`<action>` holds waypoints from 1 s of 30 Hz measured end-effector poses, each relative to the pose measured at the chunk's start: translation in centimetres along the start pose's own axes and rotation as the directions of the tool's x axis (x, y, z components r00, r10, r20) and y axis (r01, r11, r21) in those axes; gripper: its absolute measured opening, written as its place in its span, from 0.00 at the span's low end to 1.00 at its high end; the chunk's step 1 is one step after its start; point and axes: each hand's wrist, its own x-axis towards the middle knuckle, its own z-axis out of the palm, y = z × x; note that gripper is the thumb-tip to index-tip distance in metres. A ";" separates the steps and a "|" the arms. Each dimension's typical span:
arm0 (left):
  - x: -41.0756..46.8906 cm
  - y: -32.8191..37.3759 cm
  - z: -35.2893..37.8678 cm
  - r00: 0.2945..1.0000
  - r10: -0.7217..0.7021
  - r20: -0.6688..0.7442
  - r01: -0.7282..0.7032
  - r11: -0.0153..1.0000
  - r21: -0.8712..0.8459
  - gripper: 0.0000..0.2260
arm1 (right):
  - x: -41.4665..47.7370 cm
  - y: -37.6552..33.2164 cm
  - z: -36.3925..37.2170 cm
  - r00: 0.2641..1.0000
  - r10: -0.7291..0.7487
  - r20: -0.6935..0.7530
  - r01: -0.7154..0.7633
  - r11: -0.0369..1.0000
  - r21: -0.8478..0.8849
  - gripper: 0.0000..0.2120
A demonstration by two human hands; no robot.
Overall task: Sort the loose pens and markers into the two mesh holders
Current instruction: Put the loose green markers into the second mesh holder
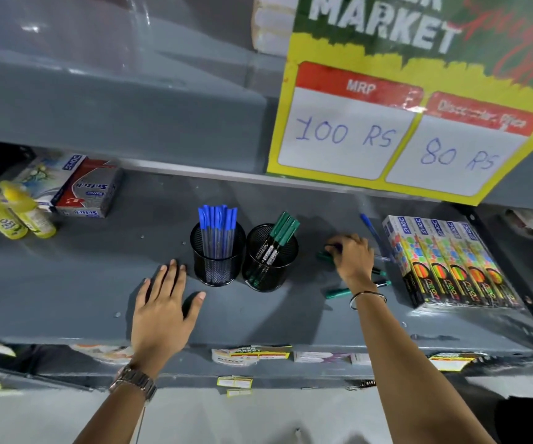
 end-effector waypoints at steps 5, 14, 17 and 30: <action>0.0 0.0 -0.1 1.000 0.001 -0.008 -0.001 1.000 -0.003 0.32 | -0.3 -0.4 -0.3 0.972 -0.068 -0.224 0.097 0.988 0.118 0.06; 0.0 -0.1 0.0 1.000 0.013 -0.004 -0.013 1.000 -0.025 0.32 | -2.8 -8.0 -6.9 0.666 0.214 -0.715 0.463 0.633 0.621 0.03; -0.1 0.0 -0.3 1.000 0.027 -0.007 -0.027 0.999 -0.037 0.31 | -3.1 -11.9 -8.6 0.602 0.272 -0.751 0.546 0.546 0.635 0.04; -0.2 0.0 -1.0 1.000 0.024 -0.001 -0.024 0.995 -0.101 0.32 | -7.1 -19.5 0.6 0.899 -0.165 -0.406 0.394 0.709 0.585 0.05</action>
